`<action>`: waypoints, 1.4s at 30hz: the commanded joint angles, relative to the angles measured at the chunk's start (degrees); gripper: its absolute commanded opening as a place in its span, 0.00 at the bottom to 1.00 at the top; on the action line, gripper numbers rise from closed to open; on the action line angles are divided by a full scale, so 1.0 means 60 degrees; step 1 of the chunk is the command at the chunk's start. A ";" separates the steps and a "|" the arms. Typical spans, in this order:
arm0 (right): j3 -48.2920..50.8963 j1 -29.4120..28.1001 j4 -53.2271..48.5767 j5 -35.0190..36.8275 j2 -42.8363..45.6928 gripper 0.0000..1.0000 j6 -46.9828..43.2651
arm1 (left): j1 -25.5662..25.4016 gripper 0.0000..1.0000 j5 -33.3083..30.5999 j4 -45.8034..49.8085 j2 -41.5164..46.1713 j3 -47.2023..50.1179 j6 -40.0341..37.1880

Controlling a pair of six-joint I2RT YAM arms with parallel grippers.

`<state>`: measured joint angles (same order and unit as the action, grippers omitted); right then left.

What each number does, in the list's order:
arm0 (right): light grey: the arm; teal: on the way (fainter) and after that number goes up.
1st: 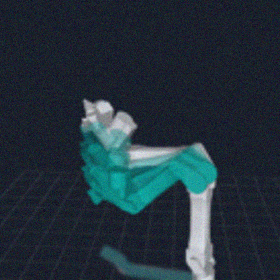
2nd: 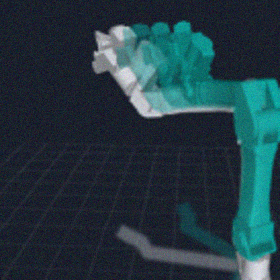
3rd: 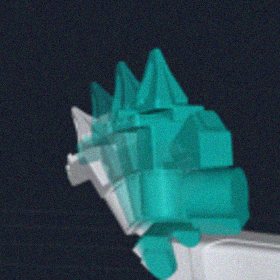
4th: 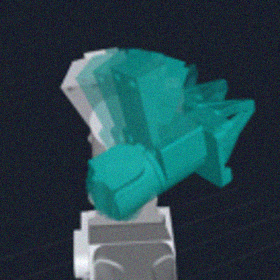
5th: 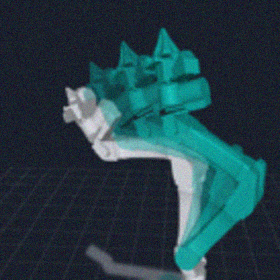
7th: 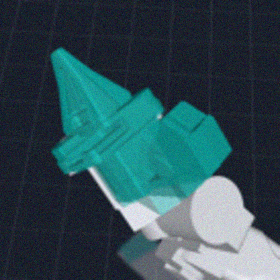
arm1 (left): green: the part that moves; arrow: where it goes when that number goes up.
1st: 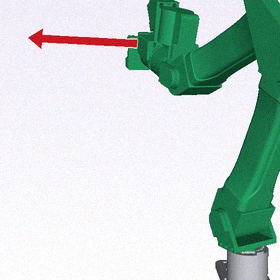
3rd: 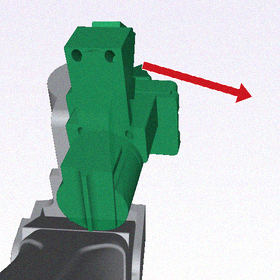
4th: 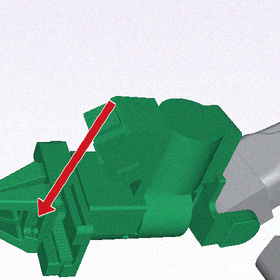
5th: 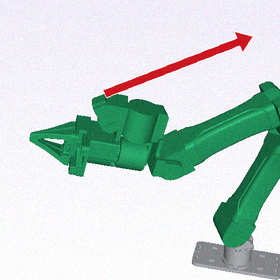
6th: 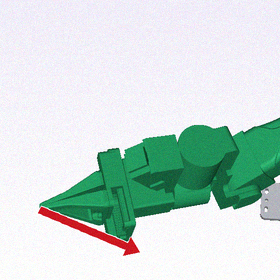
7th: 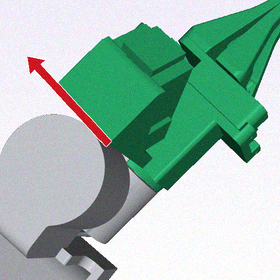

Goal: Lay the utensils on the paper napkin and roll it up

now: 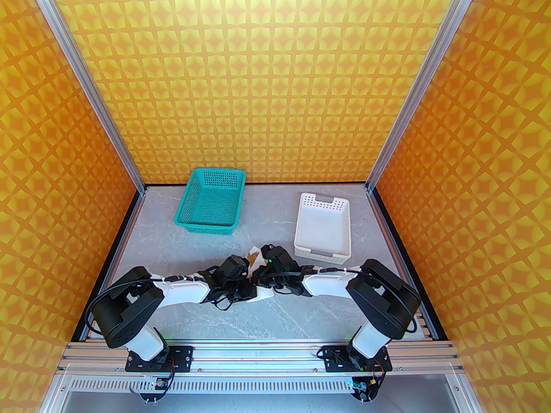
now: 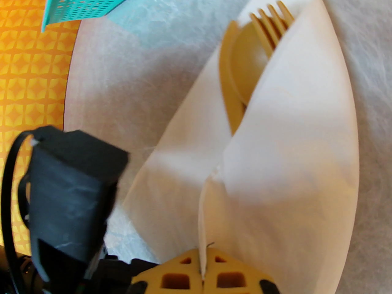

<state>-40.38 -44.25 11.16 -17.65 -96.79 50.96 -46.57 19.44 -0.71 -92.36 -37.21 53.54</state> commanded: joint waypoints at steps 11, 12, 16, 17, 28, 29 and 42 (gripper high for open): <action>0.0321 -0.0081 0.0848 -0.0266 -0.0682 0.06 0.0229 | 0.0374 0.15 -0.0442 0.0799 0.1528 0.0509 -0.0057; 0.0350 -0.0081 0.0917 -0.0292 -0.0712 0.07 0.0264 | 0.0517 0.17 -0.0442 0.0906 0.1739 0.0579 -0.0083; 0.0402 -0.0081 0.1129 -0.0397 -0.0848 0.09 0.0295 | 0.1111 0.25 -0.0428 0.1364 0.2561 0.0803 -0.0234; 0.0402 -0.0081 0.1162 -0.0412 -0.0860 0.10 0.0296 | 0.1261 0.26 -0.0396 0.1410 0.2726 0.0883 -0.0253; 0.0489 -0.0081 0.1344 -0.0489 -0.0867 0.31 0.0263 | 0.3136 0.35 0.1143 0.0243 0.3262 0.1612 0.0101; 0.0489 -0.0081 0.1350 -0.0500 -0.0864 0.33 0.0252 | 0.3172 0.36 0.1177 0.0184 0.3187 0.1567 0.0100; 0.0585 -0.0081 0.1490 -0.0559 -0.0959 0.42 0.0243 | 0.3278 0.44 0.1579 -0.0729 0.1846 0.0874 0.0363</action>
<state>-38.68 -44.29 23.49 -21.71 -100.18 52.75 -27.31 27.11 -2.55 -80.12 -29.71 55.13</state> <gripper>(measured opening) 0.419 0.440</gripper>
